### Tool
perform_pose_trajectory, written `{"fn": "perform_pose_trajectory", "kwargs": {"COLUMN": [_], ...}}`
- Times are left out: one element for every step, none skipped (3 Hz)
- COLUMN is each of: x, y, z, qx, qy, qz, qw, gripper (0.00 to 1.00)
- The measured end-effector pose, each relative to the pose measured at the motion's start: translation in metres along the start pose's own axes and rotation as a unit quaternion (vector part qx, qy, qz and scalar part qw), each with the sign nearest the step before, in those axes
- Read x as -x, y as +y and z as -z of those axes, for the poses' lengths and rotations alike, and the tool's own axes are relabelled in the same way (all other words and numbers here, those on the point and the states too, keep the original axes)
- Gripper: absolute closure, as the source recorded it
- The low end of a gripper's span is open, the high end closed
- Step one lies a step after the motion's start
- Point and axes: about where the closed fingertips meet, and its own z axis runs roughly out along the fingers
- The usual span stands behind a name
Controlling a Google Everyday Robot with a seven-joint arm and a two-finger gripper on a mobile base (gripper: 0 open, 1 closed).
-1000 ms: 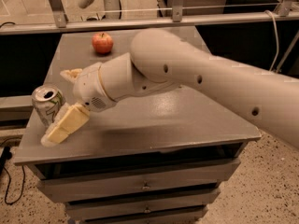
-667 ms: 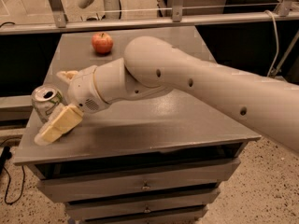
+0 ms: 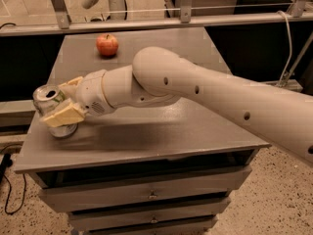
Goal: Pick 7up can
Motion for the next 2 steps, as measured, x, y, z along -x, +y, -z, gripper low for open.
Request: {"fn": "perform_pose_trajectory", "kwargs": {"x": [0.007,0.022], "y": [-0.020,-0.047], "z": [0.015,0.048], "qx": [-0.022,-0.049], "qy": [-0.009,-0.019], "qz": [0.004,0.018], "qw": [0.9997,0.9984], "gripper": [0.62,0.86]}}
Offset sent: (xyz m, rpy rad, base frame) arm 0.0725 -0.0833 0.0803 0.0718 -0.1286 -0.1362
